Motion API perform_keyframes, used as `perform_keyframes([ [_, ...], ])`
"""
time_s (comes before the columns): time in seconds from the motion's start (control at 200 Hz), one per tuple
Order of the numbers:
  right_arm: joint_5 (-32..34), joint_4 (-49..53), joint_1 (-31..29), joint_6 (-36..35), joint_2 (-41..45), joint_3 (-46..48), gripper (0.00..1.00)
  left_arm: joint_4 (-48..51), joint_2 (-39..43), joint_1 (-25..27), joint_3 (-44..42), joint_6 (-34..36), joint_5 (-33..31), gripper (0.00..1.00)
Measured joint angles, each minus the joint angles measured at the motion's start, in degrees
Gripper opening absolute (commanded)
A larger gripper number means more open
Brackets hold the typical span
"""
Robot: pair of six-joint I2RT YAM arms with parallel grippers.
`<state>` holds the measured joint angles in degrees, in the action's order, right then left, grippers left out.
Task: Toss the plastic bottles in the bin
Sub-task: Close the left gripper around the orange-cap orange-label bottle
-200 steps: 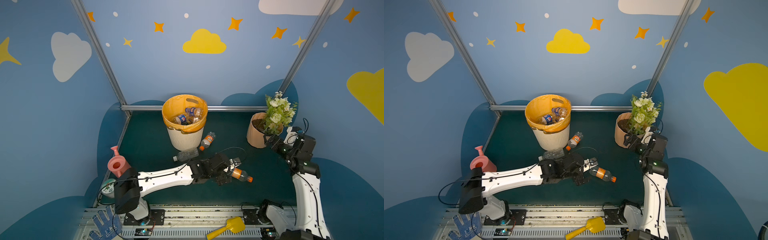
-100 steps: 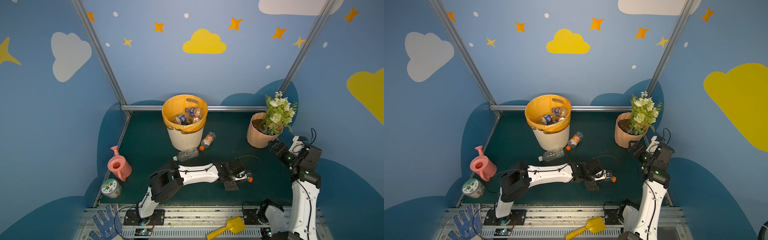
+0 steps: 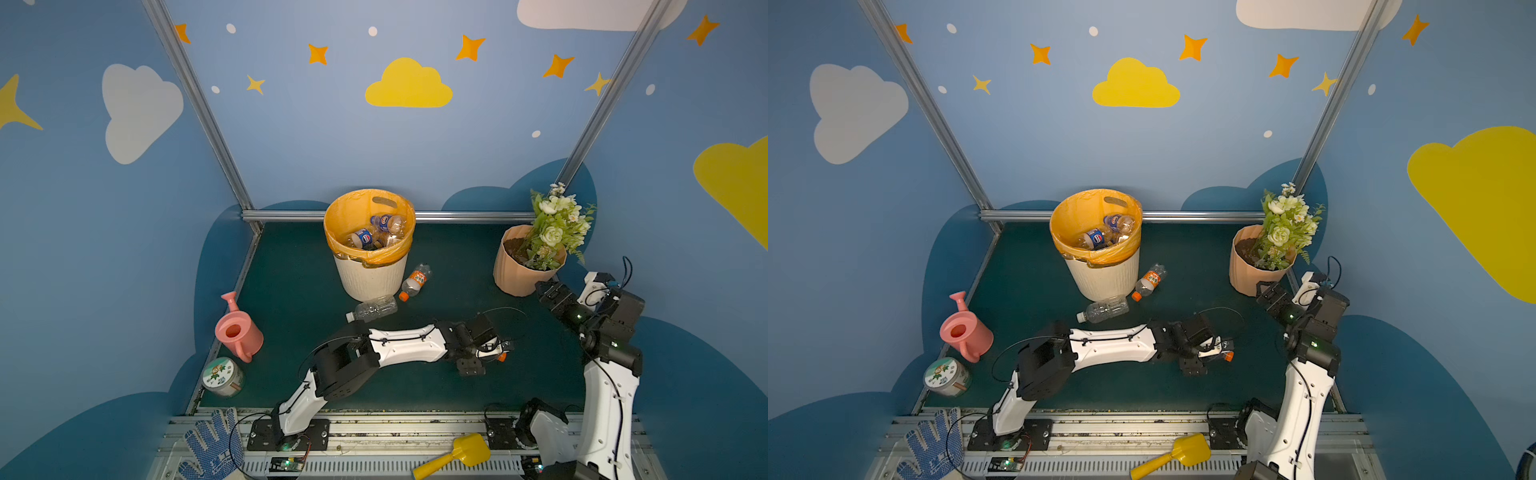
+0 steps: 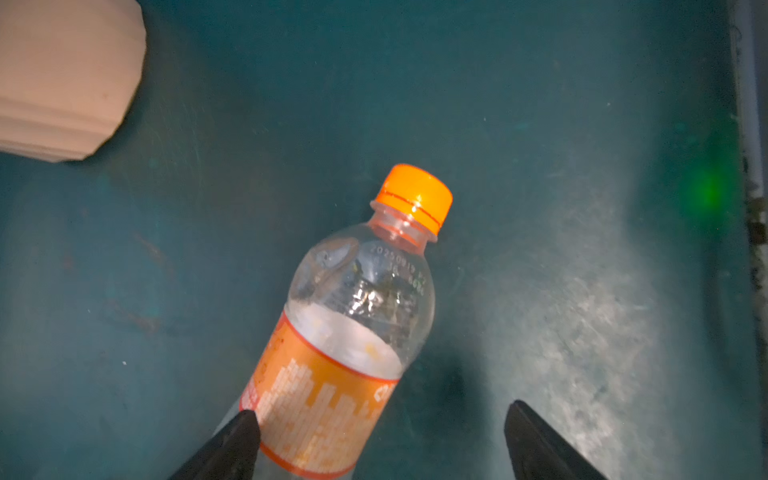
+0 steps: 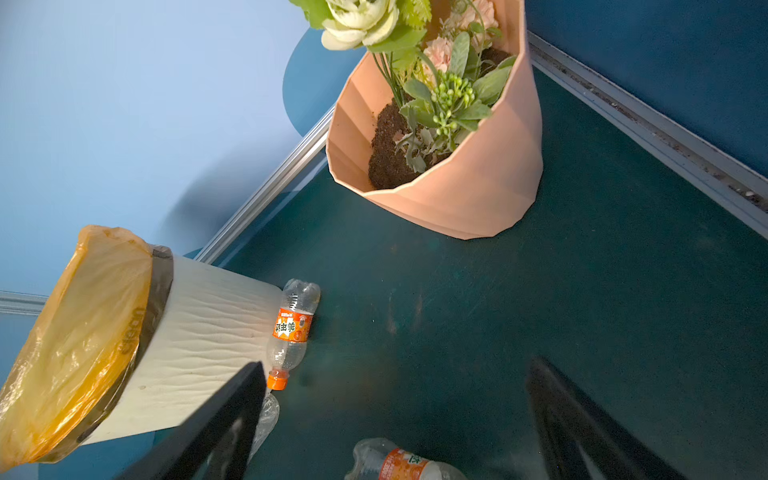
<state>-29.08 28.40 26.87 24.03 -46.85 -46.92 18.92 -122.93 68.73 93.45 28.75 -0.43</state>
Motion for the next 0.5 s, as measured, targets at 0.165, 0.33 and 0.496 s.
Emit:
perform_keyframes([
  [0.165,-0.5,0.0,0.0,0.0,0.0,0.0,0.95,-0.7,-1.6,-0.1,1.6,-0.1,-0.1,0.85],
  [0.33,-0.6,0.0,0.0,0.0,0.0,0.0,0.95,-1.7,-2.1,-0.2,1.7,-0.1,-0.5,0.86],
  [0.496,-0.6,0.0,0.0,0.0,0.0,0.0,0.95,-1.8,-4.2,-1.3,4.1,-0.1,-0.1,0.85],
])
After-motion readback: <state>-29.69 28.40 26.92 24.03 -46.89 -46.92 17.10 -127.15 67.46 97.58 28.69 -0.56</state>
